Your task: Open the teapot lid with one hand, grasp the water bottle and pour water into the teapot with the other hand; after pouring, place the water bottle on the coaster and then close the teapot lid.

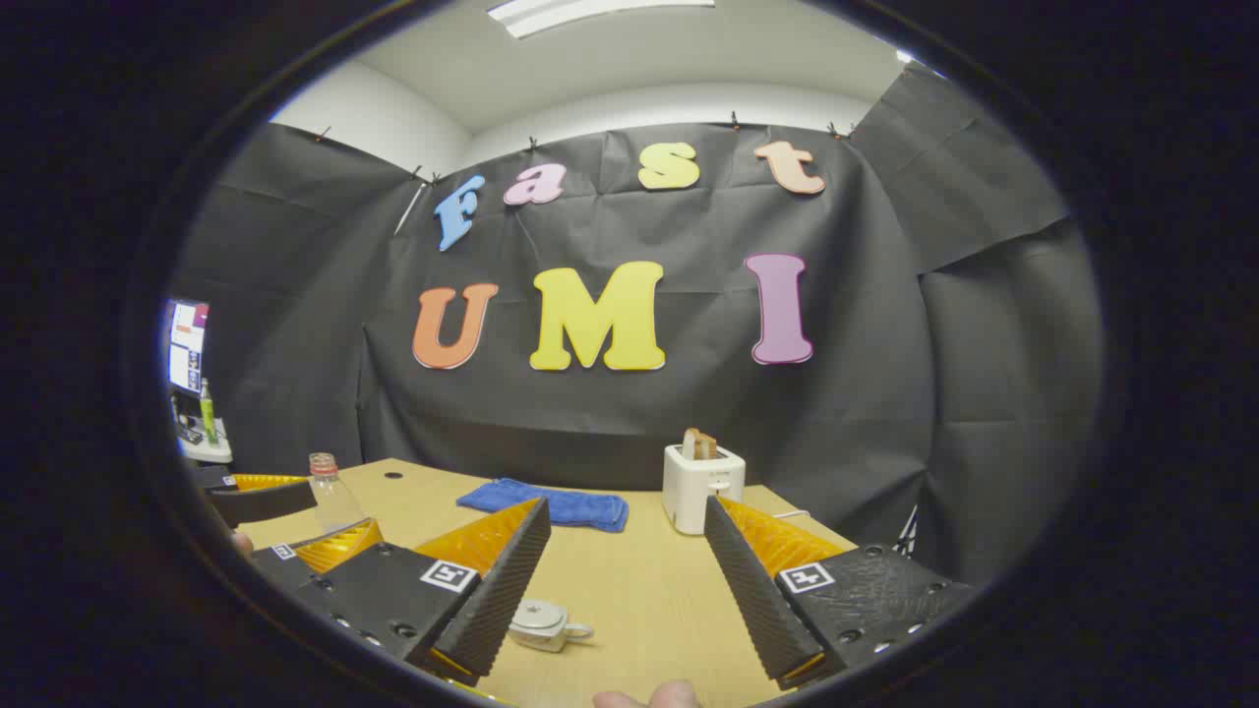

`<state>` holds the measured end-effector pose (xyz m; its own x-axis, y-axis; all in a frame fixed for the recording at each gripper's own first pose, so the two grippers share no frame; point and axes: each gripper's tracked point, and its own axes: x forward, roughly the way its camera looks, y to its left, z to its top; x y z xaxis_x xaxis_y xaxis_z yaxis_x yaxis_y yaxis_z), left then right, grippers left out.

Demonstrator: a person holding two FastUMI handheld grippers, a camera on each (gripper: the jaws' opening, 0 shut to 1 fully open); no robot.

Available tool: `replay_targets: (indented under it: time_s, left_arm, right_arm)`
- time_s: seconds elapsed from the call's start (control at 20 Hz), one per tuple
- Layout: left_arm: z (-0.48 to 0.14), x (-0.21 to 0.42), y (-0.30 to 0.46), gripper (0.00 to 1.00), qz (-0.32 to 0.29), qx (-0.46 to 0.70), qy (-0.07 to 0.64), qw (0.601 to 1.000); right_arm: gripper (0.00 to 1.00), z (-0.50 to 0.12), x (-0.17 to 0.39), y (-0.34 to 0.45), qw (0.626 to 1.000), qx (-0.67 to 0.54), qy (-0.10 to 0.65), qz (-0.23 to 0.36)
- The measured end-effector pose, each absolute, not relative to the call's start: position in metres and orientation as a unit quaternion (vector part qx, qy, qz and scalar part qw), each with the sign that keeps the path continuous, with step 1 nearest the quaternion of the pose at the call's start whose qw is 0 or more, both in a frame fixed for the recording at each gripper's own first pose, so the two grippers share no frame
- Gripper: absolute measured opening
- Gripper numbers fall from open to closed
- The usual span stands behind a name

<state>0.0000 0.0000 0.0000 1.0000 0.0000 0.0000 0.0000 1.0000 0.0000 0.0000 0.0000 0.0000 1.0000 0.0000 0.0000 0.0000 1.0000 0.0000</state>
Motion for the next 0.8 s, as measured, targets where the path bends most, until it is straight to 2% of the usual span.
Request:
replay_targets:
  time_s: [0.8]
  left_arm:
    - [-0.014,0.007,0.008,0.99,0.005,-0.018,0.020,1.000]
  right_arm:
    - [0.95,-0.033,0.004,0.017,0.999,0.003,0.032,0.025]
